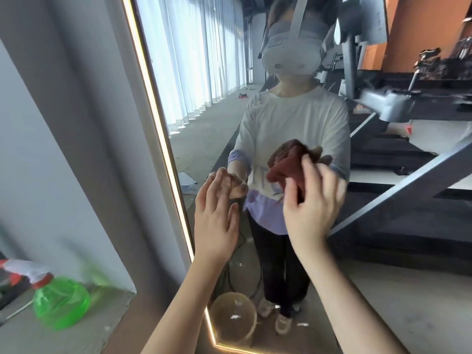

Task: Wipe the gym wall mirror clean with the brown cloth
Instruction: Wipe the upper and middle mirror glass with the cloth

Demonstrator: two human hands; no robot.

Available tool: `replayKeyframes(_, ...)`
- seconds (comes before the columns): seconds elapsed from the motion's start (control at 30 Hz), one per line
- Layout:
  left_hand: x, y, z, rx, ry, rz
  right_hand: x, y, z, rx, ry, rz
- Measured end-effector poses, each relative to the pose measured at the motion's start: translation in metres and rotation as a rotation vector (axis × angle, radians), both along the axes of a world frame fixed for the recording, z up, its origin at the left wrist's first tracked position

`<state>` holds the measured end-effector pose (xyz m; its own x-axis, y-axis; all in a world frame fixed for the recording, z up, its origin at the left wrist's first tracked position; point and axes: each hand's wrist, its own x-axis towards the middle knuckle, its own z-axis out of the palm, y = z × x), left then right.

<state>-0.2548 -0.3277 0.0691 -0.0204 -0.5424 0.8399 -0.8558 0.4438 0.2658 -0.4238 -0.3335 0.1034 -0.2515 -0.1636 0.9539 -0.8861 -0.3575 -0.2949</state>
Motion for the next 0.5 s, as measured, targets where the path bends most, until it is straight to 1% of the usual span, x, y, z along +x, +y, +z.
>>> replayKeyframes(0.03,0.000,0.000,-0.001,0.009,0.015,-0.005,0.008,0.000,-0.007,0.021,0.131,0.013)
replayKeyframes(0.1,0.000,0.001,0.000,0.020,0.029,-0.030,0.012,0.002,-0.028,0.082,0.494,0.034)
replayKeyframes(0.13,0.001,0.002,0.000,0.021,0.024,-0.037,0.007,0.004,-0.033,0.105,0.596,0.041)
replayKeyframes(0.17,0.002,0.002,0.000,0.022,0.017,-0.041,-0.001,0.006,-0.033,0.108,0.617,0.044)
replayKeyframes(0.2,0.003,0.002,0.001,0.021,0.012,-0.043,-0.007,0.007,-0.029,0.088,0.577,0.035)
replayKeyframes(0.23,0.003,0.003,0.001,0.019,0.010,-0.042,-0.011,0.007,-0.022,0.066,0.477,0.025)
replayKeyframes(0.3,0.002,0.003,0.002,0.028,0.019,-0.034,-0.014,0.004,-0.003,0.025,0.178,0.030)
replayKeyframes(0.33,0.001,0.003,0.003,0.032,0.028,-0.033,-0.011,0.002,0.003,-0.003,0.076,0.033)
replayKeyframes(0.37,0.000,0.003,0.003,0.028,0.035,-0.036,-0.006,0.001,0.004,-0.019,0.056,0.046)
replayKeyframes(0.4,0.000,0.003,0.002,0.021,0.038,-0.043,0.000,0.000,-0.002,-0.021,0.144,0.066)
replayKeyframes(0.5,0.001,0.002,0.001,0.015,0.042,-0.060,0.001,0.002,-0.041,0.073,0.650,0.118)
